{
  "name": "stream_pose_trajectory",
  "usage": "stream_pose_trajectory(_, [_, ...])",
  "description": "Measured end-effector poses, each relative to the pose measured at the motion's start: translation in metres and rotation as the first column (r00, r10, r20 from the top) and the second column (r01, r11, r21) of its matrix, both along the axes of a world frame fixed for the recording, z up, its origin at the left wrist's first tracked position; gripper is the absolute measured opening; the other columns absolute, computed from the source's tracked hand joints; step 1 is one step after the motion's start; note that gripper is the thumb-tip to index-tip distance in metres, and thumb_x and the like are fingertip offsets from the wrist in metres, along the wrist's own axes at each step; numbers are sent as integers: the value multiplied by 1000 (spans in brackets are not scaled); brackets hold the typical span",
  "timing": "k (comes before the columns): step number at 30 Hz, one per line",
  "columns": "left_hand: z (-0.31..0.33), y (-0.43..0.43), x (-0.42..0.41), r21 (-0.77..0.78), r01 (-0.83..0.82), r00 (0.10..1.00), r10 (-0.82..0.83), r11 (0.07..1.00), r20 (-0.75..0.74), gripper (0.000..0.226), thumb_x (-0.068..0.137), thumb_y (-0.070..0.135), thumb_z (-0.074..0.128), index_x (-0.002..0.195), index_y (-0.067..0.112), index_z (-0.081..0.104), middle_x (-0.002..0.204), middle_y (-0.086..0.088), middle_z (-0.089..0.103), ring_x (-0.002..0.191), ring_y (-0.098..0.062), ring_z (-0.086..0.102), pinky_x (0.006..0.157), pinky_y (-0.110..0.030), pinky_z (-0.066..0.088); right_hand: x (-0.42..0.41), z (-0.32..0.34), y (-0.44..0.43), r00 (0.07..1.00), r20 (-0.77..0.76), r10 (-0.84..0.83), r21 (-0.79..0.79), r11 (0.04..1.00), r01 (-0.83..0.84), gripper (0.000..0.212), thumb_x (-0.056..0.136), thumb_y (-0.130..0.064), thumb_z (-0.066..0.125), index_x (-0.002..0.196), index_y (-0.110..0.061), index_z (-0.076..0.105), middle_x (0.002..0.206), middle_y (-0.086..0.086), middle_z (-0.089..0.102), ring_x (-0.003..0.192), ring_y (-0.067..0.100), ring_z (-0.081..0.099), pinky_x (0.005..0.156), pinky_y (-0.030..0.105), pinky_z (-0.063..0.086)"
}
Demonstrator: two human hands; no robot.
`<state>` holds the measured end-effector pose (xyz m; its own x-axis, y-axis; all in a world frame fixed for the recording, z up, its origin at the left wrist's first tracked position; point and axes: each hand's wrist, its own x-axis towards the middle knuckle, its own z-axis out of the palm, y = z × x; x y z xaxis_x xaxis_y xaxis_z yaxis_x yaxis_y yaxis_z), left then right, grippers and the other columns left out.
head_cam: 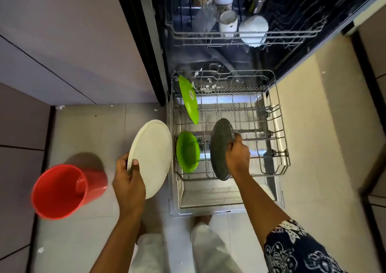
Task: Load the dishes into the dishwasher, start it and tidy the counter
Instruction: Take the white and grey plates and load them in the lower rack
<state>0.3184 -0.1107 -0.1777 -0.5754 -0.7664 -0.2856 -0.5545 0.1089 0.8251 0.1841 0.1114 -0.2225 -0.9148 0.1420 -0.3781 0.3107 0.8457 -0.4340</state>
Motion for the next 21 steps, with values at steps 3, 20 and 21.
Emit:
stream_pose_trajectory(3, [-15,0,-3,10,-24,1000,24,1000,3,15,98,26,48,111,30,52,109,7,61,101,-20,57,87,-47,52,-6,-18,-5,999,-3,43,10,999,-43,30,99,-20,38,125,-4,43,97,23,65,89,40,63,69,40,48])
stream_pose_trajectory(20, [-43,-10,15,52,-115,993,116,992,-24,18,98,26,48,116,27,51,112,5,58,105,-20,55,87,-43,50,7,-69,-38,979,44,199,97,974,-203,37,98,-13,37,135,-12,34,99,17,64,85,33,62,66,33,44])
stream_pose_trajectory(21, [-44,-11,16,53,-113,993,115,992,-24,18,98,26,48,116,27,51,113,5,58,106,-20,55,88,-44,50,9,-70,-40,984,39,173,53,983,-175,34,98,-15,34,132,-13,36,100,17,63,85,33,61,67,32,41])
